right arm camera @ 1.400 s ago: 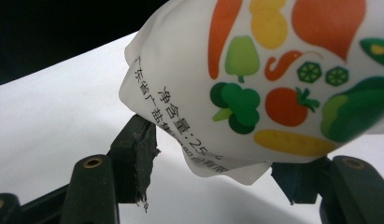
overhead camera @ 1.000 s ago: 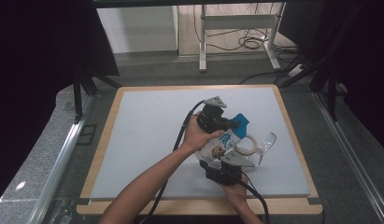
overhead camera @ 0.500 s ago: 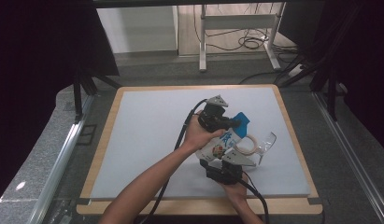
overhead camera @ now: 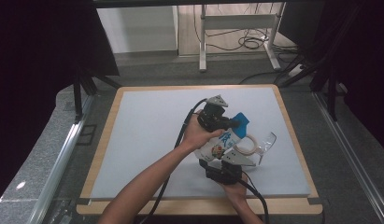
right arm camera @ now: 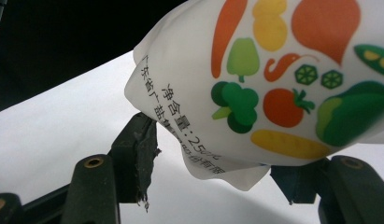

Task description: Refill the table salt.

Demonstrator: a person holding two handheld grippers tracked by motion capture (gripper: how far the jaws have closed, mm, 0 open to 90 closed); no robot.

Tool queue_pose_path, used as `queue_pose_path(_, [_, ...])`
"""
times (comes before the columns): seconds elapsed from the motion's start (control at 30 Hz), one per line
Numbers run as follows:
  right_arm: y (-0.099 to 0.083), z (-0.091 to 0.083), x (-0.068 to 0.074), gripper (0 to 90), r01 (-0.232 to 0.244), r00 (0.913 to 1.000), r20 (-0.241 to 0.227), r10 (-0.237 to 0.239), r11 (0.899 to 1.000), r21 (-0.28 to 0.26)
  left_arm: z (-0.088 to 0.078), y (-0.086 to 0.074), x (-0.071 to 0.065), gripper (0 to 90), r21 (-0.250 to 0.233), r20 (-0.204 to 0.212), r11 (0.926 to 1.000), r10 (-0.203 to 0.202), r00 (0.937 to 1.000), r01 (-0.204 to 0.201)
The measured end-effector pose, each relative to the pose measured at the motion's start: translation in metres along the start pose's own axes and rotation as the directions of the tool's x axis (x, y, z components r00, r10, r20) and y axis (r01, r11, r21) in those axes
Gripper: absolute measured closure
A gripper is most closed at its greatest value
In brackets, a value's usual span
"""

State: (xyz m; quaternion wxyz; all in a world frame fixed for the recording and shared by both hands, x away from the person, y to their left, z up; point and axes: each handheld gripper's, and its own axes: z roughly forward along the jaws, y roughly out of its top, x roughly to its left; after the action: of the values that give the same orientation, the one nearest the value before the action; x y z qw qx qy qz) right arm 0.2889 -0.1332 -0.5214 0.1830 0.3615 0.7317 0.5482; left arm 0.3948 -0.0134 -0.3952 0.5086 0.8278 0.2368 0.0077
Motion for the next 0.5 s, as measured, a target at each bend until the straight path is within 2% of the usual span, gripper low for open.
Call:
queue_pose_path(0.23, [0.0,0.001,0.0,38.5,-0.003,1.0,0.003,0.003,1.0,0.007,0.001,0.001,0.004,90.0,0.02,0.016,0.9998,-0.006,0.9999,0.005])
queue_pose_path(0.33, [0.001,0.002,0.001,38.6,-0.007,1.0,0.005,0.007,1.0,0.009,0.0,0.004,0.006,90.0,0.045,0.024,0.999,-0.002,0.9997,0.0])
queue_pose_path(0.43, [0.003,0.004,0.002,38.8,-0.021,0.9998,0.005,0.021,1.0,0.008,0.0,0.007,0.01,90.0,0.066,0.042,0.9978,-0.005,0.9991,0.002])
queue_pose_path(0.5, [0.005,0.008,0.003,39.0,-0.041,0.9991,0.011,0.041,0.999,0.004,0.001,0.01,0.011,90.0,0.084,0.04,0.9964,0.007,0.9992,-0.01])
